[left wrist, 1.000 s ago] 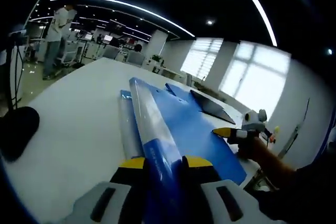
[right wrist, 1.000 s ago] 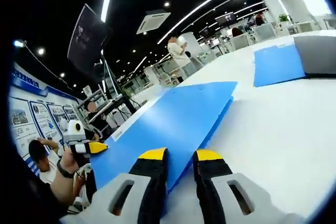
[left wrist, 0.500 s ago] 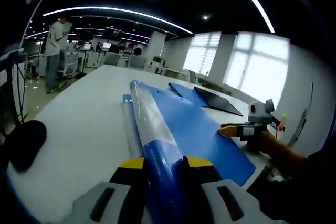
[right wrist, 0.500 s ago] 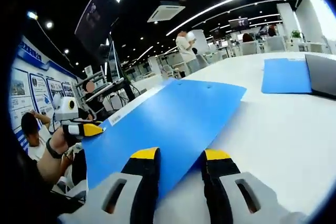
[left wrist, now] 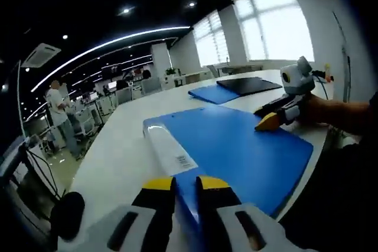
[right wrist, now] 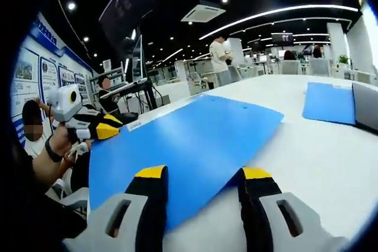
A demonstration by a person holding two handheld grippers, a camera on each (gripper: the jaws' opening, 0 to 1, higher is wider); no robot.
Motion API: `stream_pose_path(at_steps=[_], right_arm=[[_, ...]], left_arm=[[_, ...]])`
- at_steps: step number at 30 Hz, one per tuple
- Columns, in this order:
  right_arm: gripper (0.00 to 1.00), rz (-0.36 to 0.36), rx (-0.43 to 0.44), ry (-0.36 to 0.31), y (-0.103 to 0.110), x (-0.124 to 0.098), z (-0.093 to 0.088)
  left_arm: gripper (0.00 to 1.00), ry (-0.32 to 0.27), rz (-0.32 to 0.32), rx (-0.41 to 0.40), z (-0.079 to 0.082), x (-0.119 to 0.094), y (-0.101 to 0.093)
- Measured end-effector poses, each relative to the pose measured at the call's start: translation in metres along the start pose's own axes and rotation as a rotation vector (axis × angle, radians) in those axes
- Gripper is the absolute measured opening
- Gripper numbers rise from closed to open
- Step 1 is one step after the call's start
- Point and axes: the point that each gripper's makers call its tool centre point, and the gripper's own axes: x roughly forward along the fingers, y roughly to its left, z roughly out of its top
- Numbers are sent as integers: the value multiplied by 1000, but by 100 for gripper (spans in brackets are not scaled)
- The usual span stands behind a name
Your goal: Organize the scattered folders on the table and sort them into different groups
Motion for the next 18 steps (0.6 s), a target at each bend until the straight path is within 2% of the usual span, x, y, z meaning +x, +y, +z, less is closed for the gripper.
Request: stream_pose_path(at_steps=[1,3,12,15,18], right_arm=[[49,5,1,-2,1,0,0],[50,8,-5,-2,2,0,0],[59,33,-12,-8,8,1,1],[62,38,-18,-10,10,2,2],[70,49,-39,-12,15,5,1]], left_arm=[[30,-5,-13,-49,-2,2,1],[32,-12,-19,-100,-2,1,0],[45,-47,-104,-259,-6,4,3],[48,-46,-115,-277,-7,4,3],[48,-44,-114,-275,-7,4,2]])
